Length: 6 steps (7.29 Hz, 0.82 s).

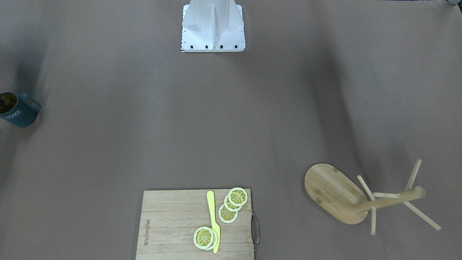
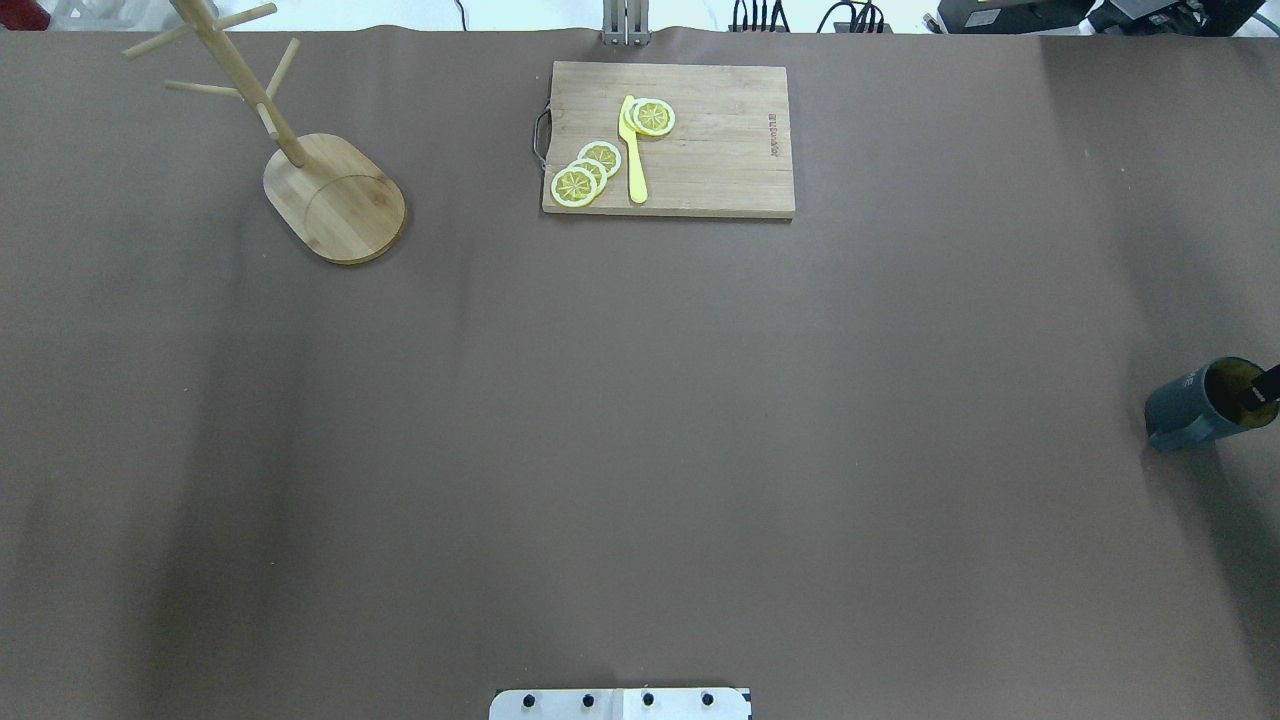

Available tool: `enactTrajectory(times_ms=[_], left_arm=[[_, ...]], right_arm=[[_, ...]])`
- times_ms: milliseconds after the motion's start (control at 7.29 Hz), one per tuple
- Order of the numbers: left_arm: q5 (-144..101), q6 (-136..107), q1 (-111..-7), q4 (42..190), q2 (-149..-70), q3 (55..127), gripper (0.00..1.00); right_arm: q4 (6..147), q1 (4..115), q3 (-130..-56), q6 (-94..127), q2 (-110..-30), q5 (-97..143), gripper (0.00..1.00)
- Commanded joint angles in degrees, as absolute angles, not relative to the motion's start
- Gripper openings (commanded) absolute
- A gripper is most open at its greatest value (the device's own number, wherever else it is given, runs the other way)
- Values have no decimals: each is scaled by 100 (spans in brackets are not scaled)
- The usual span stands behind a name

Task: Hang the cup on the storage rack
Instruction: 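Grasp the teal mug with the right gripper and carry it toward the table center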

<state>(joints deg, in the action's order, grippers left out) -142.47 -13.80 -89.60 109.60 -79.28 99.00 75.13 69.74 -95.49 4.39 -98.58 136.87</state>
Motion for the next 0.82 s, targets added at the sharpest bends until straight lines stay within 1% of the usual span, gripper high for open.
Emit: enactTrajectory(times_ms=[0,412,549,686], left_arm=[[-14247,-1371,-8965,10960,-7928,9870,98],[-14256,-1371,-8965,10960,-7928,9879,98],[-14256,-1380,-8956,10960,-7928,9888,98],[-14265,-1362,-8947,10969,-7936,9905,97]], right_arm=[[7497,6935,-9554,431,-9809,13693,0],[7497,6926,-9720,483,-9538,13720,0],[7506,6874,-9756,875,-9266,13737,0],[7506,6499,-9912,1601,-8950,13711,0]])
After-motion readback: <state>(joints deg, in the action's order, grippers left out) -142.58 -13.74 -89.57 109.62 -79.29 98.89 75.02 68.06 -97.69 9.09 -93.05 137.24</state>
